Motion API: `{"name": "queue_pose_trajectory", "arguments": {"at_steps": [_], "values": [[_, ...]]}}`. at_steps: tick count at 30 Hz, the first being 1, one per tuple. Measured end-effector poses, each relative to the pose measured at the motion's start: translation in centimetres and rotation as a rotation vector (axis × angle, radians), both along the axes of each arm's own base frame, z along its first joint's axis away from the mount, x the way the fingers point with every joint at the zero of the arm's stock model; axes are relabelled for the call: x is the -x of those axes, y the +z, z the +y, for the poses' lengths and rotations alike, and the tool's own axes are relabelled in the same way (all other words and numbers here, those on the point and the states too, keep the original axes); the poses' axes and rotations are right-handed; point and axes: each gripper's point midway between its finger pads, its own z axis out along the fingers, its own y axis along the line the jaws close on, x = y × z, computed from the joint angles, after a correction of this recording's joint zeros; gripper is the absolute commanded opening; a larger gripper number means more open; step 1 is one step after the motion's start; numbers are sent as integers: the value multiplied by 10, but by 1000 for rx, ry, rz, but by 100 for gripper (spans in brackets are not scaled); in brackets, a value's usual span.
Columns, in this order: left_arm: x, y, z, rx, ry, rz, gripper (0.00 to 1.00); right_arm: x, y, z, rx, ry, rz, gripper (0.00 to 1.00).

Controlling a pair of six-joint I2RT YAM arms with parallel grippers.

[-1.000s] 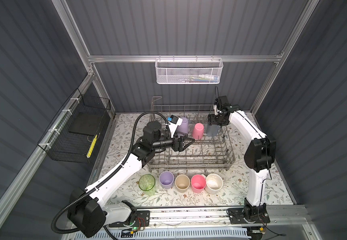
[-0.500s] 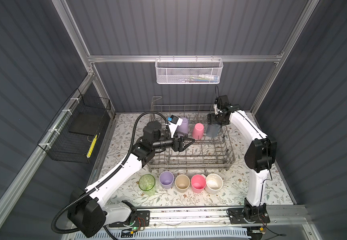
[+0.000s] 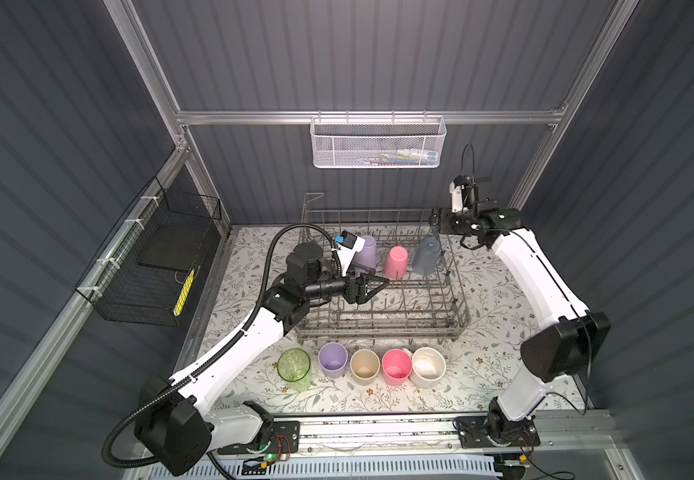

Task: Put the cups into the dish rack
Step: 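Open and raise the right gripper while the left gripper moves toward the white cup, then lower the left gripper and close it on the white speckled cup's rim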

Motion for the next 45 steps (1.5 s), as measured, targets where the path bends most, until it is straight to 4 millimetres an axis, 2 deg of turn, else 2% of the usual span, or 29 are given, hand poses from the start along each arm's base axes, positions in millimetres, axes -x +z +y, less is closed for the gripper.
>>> {"name": "queue_pose_trajectory", "arguments": {"at_steps": [3, 5, 8, 11, 14, 16, 19, 21, 27, 37, 41, 45], "values": [[1, -5, 2, -28, 2, 2, 73, 29, 9, 7, -68, 57, -40, 90], [2, -10, 4, -59, 0, 9, 73, 49, 6, 13, -112, 100, -45, 90], [4, -11, 6, -101, 2, 1, 73, 81, -10, 22, -160, 160, -27, 90], [12, -14, 8, -140, -1, -18, 73, 109, -31, 22, -175, 184, 1, 90], [32, -14, -3, -204, -26, -69, 73, 133, -46, 14, -173, 174, 13, 91], [55, -10, -19, -245, -77, -125, 72, 146, -50, 8, -172, 160, 5, 90], [84, -6, -43, -294, -151, -196, 72, 155, -48, -1, -178, 120, -16, 91], [96, -11, -57, -340, -185, -234, 72, 155, -46, -6, -184, 88, -25, 91], [121, -53, -92, -535, -273, -296, 72, 154, -40, -30, -219, -31, -48, 91], [165, -95, -114, -728, -416, -371, 72, 173, -44, -98, -316, -301, -98, 91], [180, -124, -117, -812, -485, -356, 71, 179, -43, -105, -337, -320, -109, 91], [183, -149, -120, -882, -524, -332, 68, 187, -46, -104, -351, -316, -107, 91]]}}
